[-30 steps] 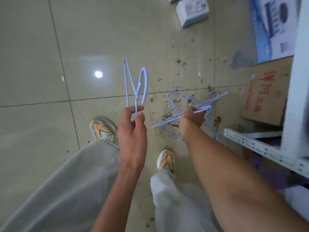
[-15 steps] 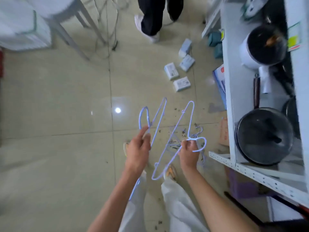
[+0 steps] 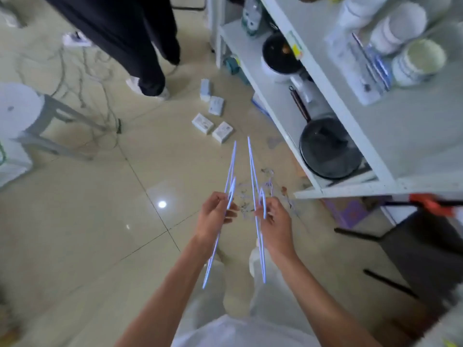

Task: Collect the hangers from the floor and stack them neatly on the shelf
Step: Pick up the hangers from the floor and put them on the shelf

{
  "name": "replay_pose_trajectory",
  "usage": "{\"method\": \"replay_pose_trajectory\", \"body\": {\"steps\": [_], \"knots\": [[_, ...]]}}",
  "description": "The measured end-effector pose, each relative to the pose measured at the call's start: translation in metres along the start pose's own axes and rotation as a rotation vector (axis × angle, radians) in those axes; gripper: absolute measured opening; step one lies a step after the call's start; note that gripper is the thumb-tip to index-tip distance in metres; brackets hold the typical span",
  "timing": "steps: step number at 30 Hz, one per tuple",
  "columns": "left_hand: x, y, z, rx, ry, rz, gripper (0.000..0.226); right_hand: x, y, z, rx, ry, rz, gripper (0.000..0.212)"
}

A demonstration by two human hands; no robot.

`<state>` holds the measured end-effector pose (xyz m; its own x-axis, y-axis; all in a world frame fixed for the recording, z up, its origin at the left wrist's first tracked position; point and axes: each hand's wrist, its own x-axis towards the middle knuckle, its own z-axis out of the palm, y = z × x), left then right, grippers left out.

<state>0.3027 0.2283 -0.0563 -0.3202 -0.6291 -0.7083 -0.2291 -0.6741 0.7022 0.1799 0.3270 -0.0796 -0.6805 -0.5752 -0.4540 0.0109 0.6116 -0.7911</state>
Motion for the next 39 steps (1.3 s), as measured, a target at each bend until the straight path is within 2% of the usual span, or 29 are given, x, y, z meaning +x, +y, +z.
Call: {"method": "replay_pose_trajectory", "body": {"steps": [6,9,13,16,20,24,28,34,39], "knots": [[-0.024,0.006,0.016,0.163,-0.224,-0.027,0.021,-0.039,-0.014,-0.023,0.092,0.166,0.014,0.013],[-0.041,0.002,0.022,0.197,-0.296,-0.040,0.022,-0.054,-0.019,-0.032,0.205,0.157,0.036,0.015],[-0.056,-0.006,0.028,0.259,-0.351,-0.001,0.020,-0.074,-0.010,-0.045,0.281,0.172,0.005,0.008],[-0.065,-0.013,0.030,0.300,-0.358,0.021,0.030,-0.091,0.006,-0.051,0.316,0.205,-0.015,0.011],[-0.073,-0.020,0.032,0.365,-0.316,0.106,0.013,-0.113,0.032,-0.056,0.333,0.300,0.015,0.009],[-0.075,-0.031,0.030,0.414,-0.240,0.103,0.013,-0.133,0.055,-0.064,0.359,0.386,0.085,0.016],[-0.088,-0.038,0.027,0.441,-0.237,0.104,0.007,-0.151,0.078,-0.072,0.405,0.452,0.144,0.013],[-0.096,-0.050,0.037,0.537,-0.339,0.130,0.010,-0.184,0.103,-0.087,0.492,0.537,0.256,0.011],[-0.112,-0.057,0.067,0.630,-0.549,0.142,0.023,-0.236,0.096,-0.113,0.615,0.636,0.289,0.006]]}}
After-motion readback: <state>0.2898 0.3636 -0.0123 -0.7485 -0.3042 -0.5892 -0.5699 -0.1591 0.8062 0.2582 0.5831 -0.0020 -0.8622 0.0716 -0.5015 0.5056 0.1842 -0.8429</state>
